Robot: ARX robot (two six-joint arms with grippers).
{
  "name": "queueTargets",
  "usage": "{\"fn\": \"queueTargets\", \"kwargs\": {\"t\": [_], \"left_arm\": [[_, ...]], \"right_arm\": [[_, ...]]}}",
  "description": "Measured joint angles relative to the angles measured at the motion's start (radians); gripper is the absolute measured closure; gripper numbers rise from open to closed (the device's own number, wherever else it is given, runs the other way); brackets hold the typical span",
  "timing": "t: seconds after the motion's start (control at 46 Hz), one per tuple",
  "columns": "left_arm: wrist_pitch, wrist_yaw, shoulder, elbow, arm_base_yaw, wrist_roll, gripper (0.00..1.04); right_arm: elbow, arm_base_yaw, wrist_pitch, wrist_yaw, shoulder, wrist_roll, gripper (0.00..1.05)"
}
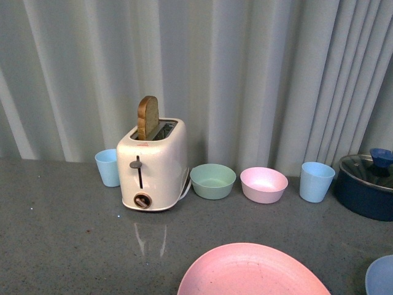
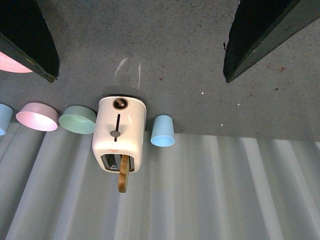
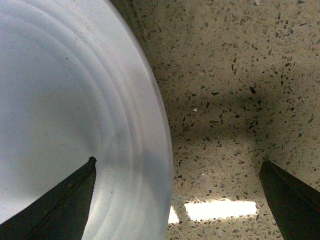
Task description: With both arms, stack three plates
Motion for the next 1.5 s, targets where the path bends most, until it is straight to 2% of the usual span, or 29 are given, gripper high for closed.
{"fn": "queueTargets", "kwargs": {"t": [0.065, 0.261, 0.608, 0.977, 1.26, 1.346, 1.498], "left_arm": [[0.000, 0.000, 0.000, 0.000, 0.000, 0.000, 0.07], [0.000, 0.000, 0.000, 0.000, 0.000, 0.000, 0.07], [0.000, 0.000, 0.000, 0.000, 0.000, 0.000, 0.07], [0.000, 0.000, 0.000, 0.000, 0.000, 0.000, 0.07], [0.000, 0.000, 0.000, 0.000, 0.000, 0.000, 0.07], [0.000, 0.000, 0.000, 0.000, 0.000, 0.000, 0.07], [0.000, 0.000, 0.000, 0.000, 0.000, 0.000, 0.07]], "right_arm": [[-0.005, -0.006, 0.005, 0.002, 0.000, -0.005, 0.17], [-0.023, -0.010, 0.010, -0.008, 0.000, -0.027, 0.56], [-0.021, -0.020, 0.007, -0.042, -0.014, -0.006, 1.01], [-0.031, -0.046, -0.006, -0.085, -0.071, 0.007, 1.01], [-0.001, -0.079, -0.065, -0.177, -0.272, 0.069, 1.02], [0.006, -0.056, -0.066, -0.217, -0.344, 0.114, 1.02], [0.006, 0.044, -0.050, -0.249, -0.427, 0.196, 1.02]]}}
